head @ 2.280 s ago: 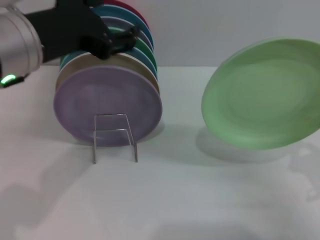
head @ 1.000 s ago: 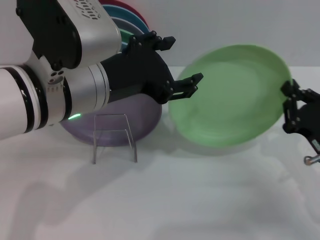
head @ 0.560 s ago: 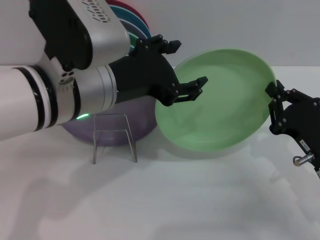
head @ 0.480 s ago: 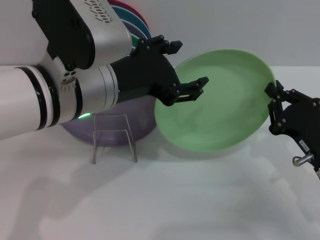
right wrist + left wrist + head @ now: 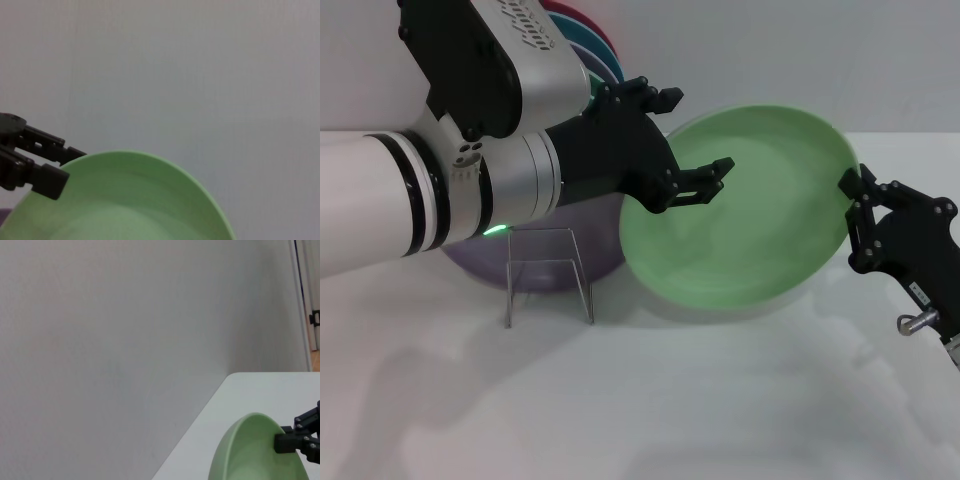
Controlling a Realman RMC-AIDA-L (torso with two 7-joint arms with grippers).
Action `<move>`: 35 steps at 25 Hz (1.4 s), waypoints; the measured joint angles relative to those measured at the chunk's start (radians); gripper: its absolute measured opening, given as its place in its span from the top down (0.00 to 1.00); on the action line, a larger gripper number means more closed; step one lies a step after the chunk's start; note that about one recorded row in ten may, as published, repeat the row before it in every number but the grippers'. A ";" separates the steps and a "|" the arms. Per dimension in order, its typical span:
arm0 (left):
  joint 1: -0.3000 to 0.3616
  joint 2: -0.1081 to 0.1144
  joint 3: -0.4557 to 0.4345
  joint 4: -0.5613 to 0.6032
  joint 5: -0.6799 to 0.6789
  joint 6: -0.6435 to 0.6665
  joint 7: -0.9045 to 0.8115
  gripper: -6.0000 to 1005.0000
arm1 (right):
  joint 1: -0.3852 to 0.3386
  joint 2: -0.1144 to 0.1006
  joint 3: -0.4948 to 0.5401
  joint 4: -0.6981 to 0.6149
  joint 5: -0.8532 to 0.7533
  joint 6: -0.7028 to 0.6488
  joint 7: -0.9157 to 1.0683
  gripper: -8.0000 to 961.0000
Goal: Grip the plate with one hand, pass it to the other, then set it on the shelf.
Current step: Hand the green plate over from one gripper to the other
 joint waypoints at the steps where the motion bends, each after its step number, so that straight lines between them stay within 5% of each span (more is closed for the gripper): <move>1: -0.001 0.000 -0.001 0.002 0.000 0.000 0.000 0.20 | 0.001 0.000 -0.001 0.000 0.000 0.000 0.000 0.97; 15: -0.015 -0.001 -0.009 0.042 0.000 0.020 0.000 0.20 | 0.001 0.001 -0.003 0.000 0.000 -0.001 0.000 0.97; 35: -0.025 -0.002 -0.010 0.052 0.005 0.027 0.005 0.54 | -0.002 0.001 -0.003 0.000 0.000 -0.004 0.008 0.97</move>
